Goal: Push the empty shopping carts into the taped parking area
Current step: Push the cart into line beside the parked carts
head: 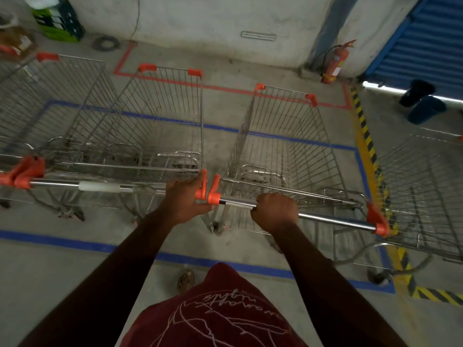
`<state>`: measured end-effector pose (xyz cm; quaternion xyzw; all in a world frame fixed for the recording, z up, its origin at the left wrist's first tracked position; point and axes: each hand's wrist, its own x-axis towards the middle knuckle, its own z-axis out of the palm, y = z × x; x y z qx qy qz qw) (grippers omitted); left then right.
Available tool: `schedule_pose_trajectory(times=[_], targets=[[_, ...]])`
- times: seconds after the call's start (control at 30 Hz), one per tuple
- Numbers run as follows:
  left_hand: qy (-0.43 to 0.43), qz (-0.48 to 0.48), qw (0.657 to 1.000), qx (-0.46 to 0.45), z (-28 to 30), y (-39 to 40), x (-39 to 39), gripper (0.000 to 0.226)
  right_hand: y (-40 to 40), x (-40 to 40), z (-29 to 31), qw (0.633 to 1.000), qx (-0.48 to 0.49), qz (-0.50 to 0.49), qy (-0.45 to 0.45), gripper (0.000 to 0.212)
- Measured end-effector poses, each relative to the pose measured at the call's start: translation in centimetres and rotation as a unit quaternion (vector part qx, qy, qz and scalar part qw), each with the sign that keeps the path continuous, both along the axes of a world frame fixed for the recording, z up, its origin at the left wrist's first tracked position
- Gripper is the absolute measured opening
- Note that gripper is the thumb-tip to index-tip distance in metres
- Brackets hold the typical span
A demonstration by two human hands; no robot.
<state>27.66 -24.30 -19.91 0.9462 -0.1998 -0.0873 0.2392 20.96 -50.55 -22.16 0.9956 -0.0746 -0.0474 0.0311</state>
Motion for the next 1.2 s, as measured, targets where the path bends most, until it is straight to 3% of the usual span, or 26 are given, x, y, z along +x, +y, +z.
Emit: schedule_pose_trajectory(times=[0.23,0.43,0.77,1.2], targets=[[-0.014,0.017,1.000,-0.016,0.6,0.2,-0.1,0.111,-3.4,-0.5,-0.4,0.999,-0.005,0.045,-0.024,0.042],[-0.063,0.015,0.998,-0.006,0.1,0.4,-0.3,0.093,-4.4,-0.3,-0.6,0.997,-0.019,0.068,-0.027,0.041],[-0.031,0.037,0.999,-0.001,-0.3,0.3,-0.2,0.117,-4.7,-0.5,-0.5,0.997,-0.019,0.072,-0.026,0.039],[-0.051,0.049,0.997,0.027,-1.1,-0.1,-0.3,0.110,-4.7,-1.1,0.6,0.996,0.017,0.075,-0.036,0.039]])
